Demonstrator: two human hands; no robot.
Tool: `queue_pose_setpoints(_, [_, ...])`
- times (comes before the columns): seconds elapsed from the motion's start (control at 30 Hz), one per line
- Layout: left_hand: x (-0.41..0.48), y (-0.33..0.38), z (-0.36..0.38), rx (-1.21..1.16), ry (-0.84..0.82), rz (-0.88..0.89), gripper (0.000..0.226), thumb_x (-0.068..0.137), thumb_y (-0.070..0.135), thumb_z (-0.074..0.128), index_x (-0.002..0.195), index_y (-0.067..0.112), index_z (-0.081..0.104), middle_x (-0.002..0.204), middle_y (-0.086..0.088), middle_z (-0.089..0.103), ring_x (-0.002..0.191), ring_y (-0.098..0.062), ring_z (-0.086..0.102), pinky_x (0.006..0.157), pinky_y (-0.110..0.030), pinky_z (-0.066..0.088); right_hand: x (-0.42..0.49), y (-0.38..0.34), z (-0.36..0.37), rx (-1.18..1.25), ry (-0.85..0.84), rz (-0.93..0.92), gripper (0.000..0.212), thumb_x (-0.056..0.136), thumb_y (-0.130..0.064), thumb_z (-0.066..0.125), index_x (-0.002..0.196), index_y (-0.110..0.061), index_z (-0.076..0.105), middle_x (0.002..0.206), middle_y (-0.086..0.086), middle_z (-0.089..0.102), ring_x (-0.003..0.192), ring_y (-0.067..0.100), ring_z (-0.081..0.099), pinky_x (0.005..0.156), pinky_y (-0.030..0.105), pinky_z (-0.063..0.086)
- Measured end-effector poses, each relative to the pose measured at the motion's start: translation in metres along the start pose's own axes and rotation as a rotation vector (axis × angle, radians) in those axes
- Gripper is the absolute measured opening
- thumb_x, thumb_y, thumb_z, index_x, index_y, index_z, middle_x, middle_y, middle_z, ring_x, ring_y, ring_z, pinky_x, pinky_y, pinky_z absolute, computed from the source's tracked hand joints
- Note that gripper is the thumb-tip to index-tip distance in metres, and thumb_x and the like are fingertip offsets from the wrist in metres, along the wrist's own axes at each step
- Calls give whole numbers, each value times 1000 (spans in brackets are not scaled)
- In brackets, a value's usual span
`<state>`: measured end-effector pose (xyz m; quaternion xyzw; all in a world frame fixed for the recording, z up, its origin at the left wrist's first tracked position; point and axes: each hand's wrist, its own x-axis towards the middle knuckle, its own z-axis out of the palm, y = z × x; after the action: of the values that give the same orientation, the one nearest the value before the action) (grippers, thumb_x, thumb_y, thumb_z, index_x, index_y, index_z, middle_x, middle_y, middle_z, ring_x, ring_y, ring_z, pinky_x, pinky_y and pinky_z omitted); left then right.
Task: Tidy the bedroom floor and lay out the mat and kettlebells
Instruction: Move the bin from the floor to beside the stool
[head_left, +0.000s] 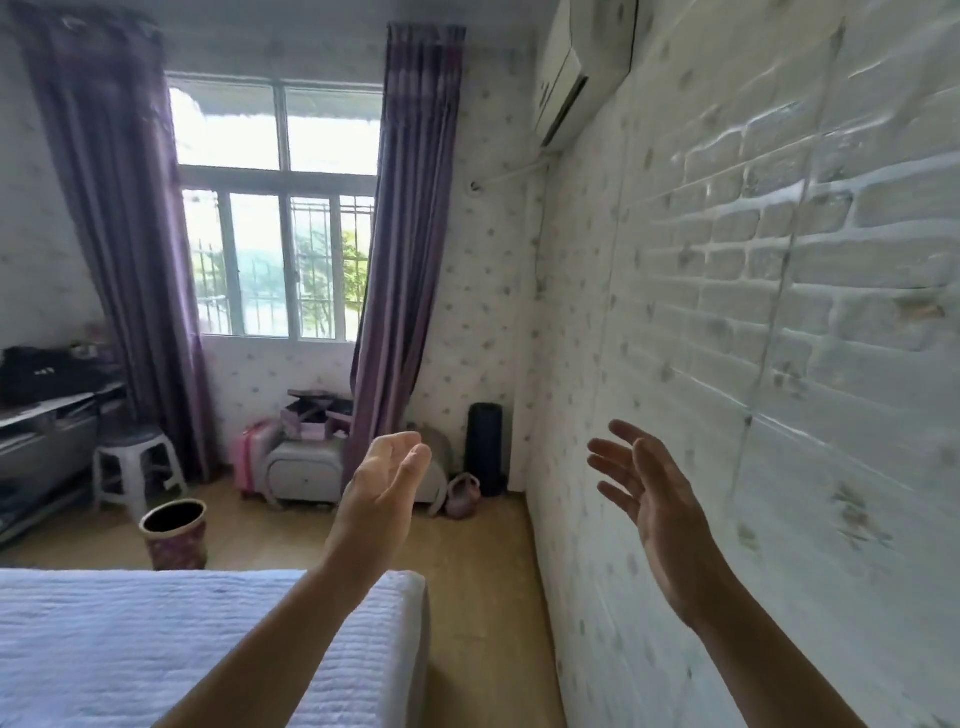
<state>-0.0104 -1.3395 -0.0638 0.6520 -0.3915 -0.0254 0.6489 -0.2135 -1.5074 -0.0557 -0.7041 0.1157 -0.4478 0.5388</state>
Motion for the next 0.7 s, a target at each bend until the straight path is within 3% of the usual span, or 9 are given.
queue_pose_setpoints(0.17, [91, -48, 29, 41, 18, 34, 56, 85, 54, 44, 128, 20, 56, 106, 7, 65, 101, -7, 61, 91, -27, 50, 95, 66, -3, 45, -10, -21, 93, 64, -91, 52, 135, -30, 52, 128, -6, 67, 122, 13, 62, 108, 41, 44])
queue_pose_setpoints(0.33, [215, -92, 70, 92, 6, 48, 36, 99, 42, 48, 129, 22, 54, 116, 7, 64, 113, -6, 59, 96, -29, 48, 217, 131, -6, 92, -15, -30, 86, 65, -90, 52, 131, -35, 56, 125, -10, 68, 120, 9, 63, 109, 40, 43])
queue_pose_setpoints(0.6, [375, -164, 115, 33, 46, -1, 59, 86, 56, 49, 132, 18, 54, 120, 6, 63, 116, -6, 58, 100, -31, 47, 396, 220, 2, 127, -73, -8, 83, 66, -89, 52, 129, -35, 56, 124, -8, 68, 119, 7, 63, 103, 32, 45])
queue_pose_setpoints(0.7, [428, -195, 126, 11, 85, -20, 54, 84, 56, 48, 126, 22, 57, 116, 7, 65, 113, -7, 59, 100, -35, 48, 451, 256, 10, 127, -77, -2, 83, 68, -87, 52, 130, -33, 56, 123, -8, 69, 119, 8, 63, 102, 31, 45])
